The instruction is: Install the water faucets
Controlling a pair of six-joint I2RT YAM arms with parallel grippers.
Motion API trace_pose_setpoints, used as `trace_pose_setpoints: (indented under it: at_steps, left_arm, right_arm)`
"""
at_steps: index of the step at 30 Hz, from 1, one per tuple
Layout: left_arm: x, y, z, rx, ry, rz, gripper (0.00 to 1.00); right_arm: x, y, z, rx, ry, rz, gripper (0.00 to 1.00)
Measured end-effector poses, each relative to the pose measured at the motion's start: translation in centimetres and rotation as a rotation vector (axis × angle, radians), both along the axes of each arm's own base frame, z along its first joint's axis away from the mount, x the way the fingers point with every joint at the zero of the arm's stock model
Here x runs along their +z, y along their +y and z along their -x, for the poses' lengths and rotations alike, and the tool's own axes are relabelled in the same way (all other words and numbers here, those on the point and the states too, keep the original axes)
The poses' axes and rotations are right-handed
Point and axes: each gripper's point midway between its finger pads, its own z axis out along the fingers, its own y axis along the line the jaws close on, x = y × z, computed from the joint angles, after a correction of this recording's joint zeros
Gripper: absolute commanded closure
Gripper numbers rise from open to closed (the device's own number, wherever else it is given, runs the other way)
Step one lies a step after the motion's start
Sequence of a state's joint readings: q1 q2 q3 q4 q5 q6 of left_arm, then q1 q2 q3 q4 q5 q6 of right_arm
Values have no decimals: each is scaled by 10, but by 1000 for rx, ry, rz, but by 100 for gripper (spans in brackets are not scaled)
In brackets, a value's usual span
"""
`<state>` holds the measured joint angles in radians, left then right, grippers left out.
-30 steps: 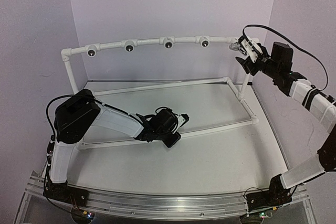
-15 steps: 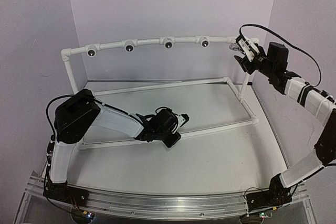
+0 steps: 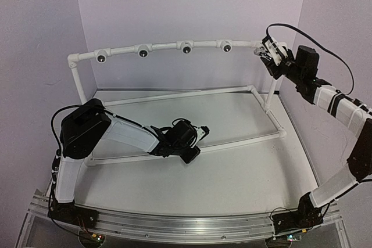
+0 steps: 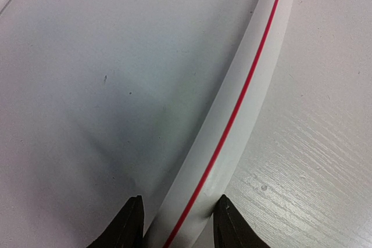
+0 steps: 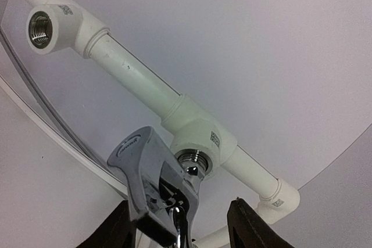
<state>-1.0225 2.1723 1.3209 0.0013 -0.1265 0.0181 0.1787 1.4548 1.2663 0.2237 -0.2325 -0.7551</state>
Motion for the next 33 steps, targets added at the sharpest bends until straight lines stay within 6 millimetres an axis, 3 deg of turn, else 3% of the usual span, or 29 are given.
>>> trace_pose_setpoints:
  at_steps: [11, 19, 33]
  left_arm:
    - [0, 0, 0, 0, 0, 0, 100]
    - [0, 0, 0, 0, 0, 0, 100]
    - [0, 0, 0, 0, 0, 0, 100]
  right_arm:
    - [-12, 3, -10, 6, 24, -9, 48]
    - [-5, 5, -12, 15, 15, -28, 51]
    - [-15, 8, -18, 19, 37, -50, 56]
